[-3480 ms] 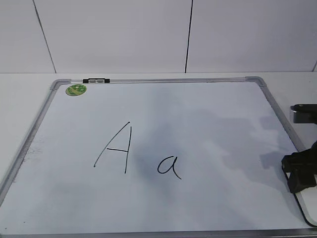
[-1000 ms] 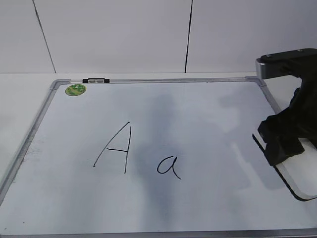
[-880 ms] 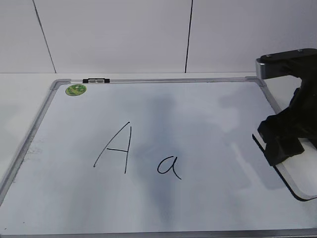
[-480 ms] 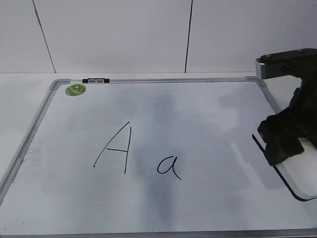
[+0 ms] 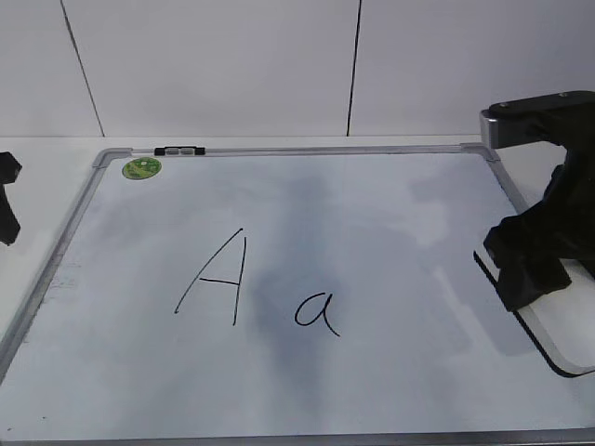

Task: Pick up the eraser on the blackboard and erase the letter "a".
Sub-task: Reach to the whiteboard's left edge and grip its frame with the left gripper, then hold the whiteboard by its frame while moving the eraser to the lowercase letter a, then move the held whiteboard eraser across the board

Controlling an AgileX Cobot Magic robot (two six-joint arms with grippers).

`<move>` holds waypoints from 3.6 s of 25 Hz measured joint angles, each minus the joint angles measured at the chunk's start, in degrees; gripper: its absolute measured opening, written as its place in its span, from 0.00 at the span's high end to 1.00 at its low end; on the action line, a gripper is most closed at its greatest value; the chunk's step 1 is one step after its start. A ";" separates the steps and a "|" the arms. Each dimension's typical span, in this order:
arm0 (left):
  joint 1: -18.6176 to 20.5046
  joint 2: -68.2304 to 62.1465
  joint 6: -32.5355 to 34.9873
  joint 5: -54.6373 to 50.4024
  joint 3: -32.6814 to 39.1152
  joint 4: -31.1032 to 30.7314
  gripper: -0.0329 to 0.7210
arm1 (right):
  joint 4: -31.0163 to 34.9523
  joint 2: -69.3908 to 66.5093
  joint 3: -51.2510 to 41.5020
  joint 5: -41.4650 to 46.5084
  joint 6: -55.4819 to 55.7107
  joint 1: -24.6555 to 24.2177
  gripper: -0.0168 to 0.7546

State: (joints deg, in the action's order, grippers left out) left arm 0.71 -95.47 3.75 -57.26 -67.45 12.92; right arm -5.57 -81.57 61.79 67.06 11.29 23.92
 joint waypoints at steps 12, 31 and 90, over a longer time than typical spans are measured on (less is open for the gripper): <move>0.00 -13.04 2.79 0.74 -3.60 2.88 0.51 | 0.00 0.00 0.00 0.00 0.00 0.00 0.32; 0.00 -15.77 3.45 4.27 -3.63 1.87 0.56 | -0.10 0.00 0.00 0.42 0.00 0.00 0.32; -0.22 -17.06 3.54 3.58 -4.07 3.69 0.89 | 2.36 -34.61 24.09 -3.65 -5.01 9.66 0.32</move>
State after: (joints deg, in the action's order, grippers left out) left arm 0.49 -112.53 7.29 -53.68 -71.52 16.61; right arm -3.21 -116.18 85.88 63.41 6.28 33.58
